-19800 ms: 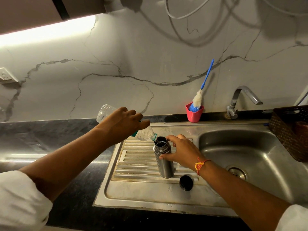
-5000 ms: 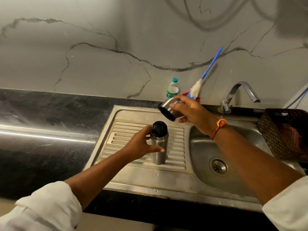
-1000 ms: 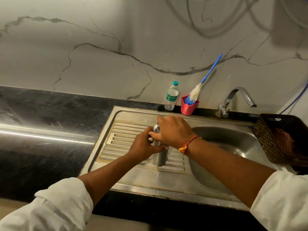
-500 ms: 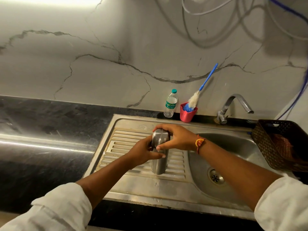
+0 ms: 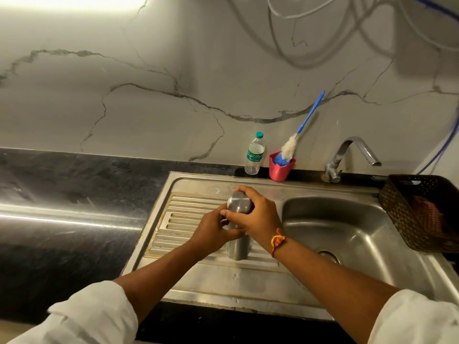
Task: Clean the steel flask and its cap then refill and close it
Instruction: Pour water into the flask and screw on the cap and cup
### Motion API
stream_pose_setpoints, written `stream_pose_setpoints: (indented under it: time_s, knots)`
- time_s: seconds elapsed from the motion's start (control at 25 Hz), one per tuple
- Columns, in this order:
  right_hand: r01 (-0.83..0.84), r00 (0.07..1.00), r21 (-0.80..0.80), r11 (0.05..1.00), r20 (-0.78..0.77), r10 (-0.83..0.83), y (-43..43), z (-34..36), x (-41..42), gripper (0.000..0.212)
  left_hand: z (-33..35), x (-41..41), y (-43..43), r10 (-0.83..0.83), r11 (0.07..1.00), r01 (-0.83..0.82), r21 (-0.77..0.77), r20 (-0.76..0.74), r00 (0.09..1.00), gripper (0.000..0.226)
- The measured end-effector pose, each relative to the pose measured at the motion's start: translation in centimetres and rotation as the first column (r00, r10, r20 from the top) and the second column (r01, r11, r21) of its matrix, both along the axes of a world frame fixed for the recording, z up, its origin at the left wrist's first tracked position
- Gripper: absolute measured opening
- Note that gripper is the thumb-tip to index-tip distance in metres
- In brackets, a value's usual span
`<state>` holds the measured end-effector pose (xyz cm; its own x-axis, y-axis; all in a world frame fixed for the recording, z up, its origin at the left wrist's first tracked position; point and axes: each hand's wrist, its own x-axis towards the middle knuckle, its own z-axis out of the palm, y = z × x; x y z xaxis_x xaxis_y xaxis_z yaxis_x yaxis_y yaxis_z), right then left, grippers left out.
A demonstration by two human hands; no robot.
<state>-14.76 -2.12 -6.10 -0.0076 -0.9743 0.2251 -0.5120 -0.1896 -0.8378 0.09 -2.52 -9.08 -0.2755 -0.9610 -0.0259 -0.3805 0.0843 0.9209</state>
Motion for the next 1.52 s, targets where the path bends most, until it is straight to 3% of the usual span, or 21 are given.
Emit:
stream_pose_setpoints:
  time_s: [0.2, 0.28, 0.44, 0.56, 0.92, 1.28, 1.44, 1.52]
  knots:
    - [0.133, 0.979, 0.127, 0.983, 0.137, -0.15, 0.0, 0.0, 1.7, 0.064, -0.1, -0.4, 0.0, 0.068, 0.997, -0.066, 0.047, -0.042, 0.997, 0.043]
    - [0.058, 0.977, 0.207, 0.977, 0.187, -0.098, -0.5, 0.9, 1.5, 0.062, -0.1, -0.4, -0.3, 0.081, 0.995, -0.078, 0.056, -0.057, 0.995, 0.042]
    - [-0.158, 0.985, 0.252, 0.955, 0.107, 0.135, -1.7, 2.7, -0.5, 0.064, 0.4, -0.5, -0.7, 0.102, 0.994, -0.099, 0.047, -0.082, 0.991, 0.043]
    - [-0.232, 0.972, 0.273, 0.934, 0.09, 0.216, -2.9, 3.1, -1.6, 0.069, 0.5, -0.4, -1.2, 0.119, 0.993, -0.117, 0.032, -0.083, 0.989, 0.049]
    - [-0.308, 0.951, 0.258, 0.916, 0.081, 0.297, -6.3, 2.2, -1.6, 0.066, 0.0, 0.0, -3.8, 0.217, 0.976, -0.216, 0.027, -0.052, 0.975, 0.059]
    - [-0.337, 0.941, 0.243, 0.91, 0.102, 0.321, -7.0, 1.5, -1.7, 0.067, -0.6, 0.0, -4.6, 0.214, 0.975, -0.213, 0.066, -0.011, 0.977, 0.065]
    - [-0.356, 0.932, 0.246, 0.901, 0.024, 0.362, -6.6, 1.9, -2.6, 0.083, 0.4, 0.2, -4.3, 0.137, 0.989, -0.141, 0.04, 0.096, 0.986, 0.085]
    - [-0.341, 0.933, 0.228, 0.912, -0.034, 0.358, -5.9, 2.7, -3.4, 0.085, 1.6, 0.7, -3.7, 0.055, 0.998, -0.054, -0.01, 0.229, 0.972, 0.104]
